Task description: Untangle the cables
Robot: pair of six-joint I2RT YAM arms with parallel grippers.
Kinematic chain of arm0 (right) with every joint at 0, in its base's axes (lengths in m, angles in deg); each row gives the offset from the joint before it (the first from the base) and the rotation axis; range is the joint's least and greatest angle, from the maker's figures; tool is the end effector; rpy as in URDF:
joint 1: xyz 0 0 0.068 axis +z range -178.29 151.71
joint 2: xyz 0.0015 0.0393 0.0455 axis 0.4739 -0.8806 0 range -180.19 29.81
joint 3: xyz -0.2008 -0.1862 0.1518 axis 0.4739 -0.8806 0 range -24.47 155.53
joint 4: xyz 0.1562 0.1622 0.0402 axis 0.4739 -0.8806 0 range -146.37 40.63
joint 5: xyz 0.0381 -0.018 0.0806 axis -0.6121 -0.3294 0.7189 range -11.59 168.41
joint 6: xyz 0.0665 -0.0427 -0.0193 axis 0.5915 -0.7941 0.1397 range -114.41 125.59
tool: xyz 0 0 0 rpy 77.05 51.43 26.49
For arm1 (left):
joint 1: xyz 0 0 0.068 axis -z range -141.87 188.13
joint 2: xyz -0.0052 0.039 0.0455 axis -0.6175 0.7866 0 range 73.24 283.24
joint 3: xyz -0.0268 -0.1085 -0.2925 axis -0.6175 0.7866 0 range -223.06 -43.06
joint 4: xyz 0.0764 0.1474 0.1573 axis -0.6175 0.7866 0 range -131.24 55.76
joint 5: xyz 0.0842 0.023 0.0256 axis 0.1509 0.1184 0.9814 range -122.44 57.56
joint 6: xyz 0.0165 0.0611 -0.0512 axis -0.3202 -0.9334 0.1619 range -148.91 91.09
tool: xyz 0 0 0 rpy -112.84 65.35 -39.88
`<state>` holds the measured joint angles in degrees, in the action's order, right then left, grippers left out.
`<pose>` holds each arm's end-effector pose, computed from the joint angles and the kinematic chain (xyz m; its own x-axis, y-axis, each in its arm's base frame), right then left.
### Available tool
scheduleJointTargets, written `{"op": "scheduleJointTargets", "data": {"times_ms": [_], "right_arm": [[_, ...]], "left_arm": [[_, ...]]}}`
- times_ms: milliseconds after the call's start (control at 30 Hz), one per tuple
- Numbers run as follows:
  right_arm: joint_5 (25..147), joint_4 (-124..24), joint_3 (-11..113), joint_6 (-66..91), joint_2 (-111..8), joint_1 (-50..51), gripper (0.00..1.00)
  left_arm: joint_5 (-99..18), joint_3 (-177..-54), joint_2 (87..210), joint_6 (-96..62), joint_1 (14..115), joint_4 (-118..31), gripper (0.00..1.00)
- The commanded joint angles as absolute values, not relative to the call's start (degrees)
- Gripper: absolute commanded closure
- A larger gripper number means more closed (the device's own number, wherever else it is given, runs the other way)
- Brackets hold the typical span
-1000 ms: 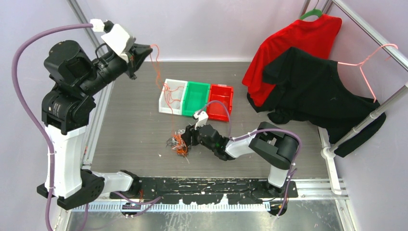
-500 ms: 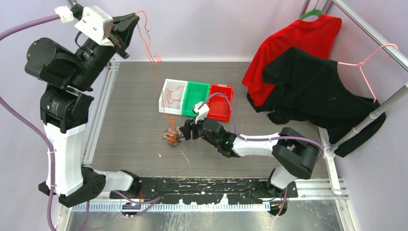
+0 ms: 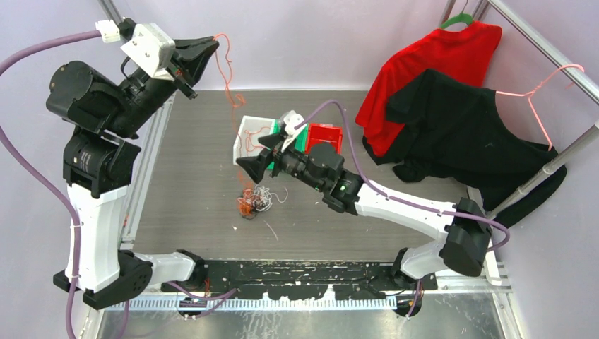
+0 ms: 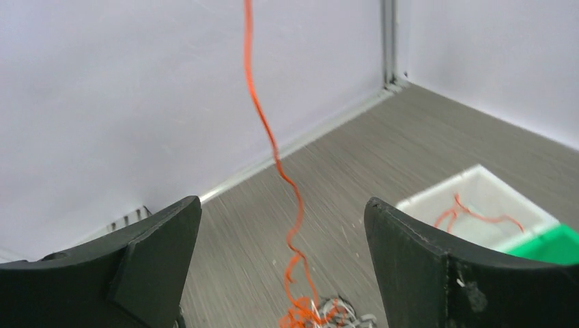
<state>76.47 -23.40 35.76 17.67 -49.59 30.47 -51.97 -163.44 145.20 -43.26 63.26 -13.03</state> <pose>0.1706 0.2766 0.4187 -0.1151 0.2135 -0.9701 -0.8315 0.5137 0.2117 0.1272 -0.0858 0.6492 0.4726 0.0364 -0.8805 0.5853 0.7340 0.3445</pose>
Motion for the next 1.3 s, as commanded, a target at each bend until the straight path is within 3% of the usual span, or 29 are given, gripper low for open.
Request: {"op": "scheduleJointTargets", "data": {"times_ms": [0,300,433,700,1267], "right_arm": [[82.29,-24.80,42.46,16.72,-53.90,30.70,0.07],[85.17,-21.33,46.22,20.75,-63.28,30.69,0.16],[86.76,-20.97,46.18,23.97,-67.86,30.63,0.29],[83.93,-17.26,38.83,27.64,-73.62,30.36,0.38],[76.17,-8.56,23.08,29.78,-74.79,30.34,0.38]], "left_arm": [[-54.27,-164.18,144.47,-41.49,63.48,-14.22,1.00],[-55.12,-167.77,145.54,-41.04,63.47,-13.89,1.00],[-54.85,-171.37,147.84,-41.08,63.48,-14.26,1.00],[-50.83,-179.49,150.80,-44.20,63.52,-17.38,1.00],[-36.65,-186.39,154.47,-54.63,63.49,-45.10,1.00]]}}
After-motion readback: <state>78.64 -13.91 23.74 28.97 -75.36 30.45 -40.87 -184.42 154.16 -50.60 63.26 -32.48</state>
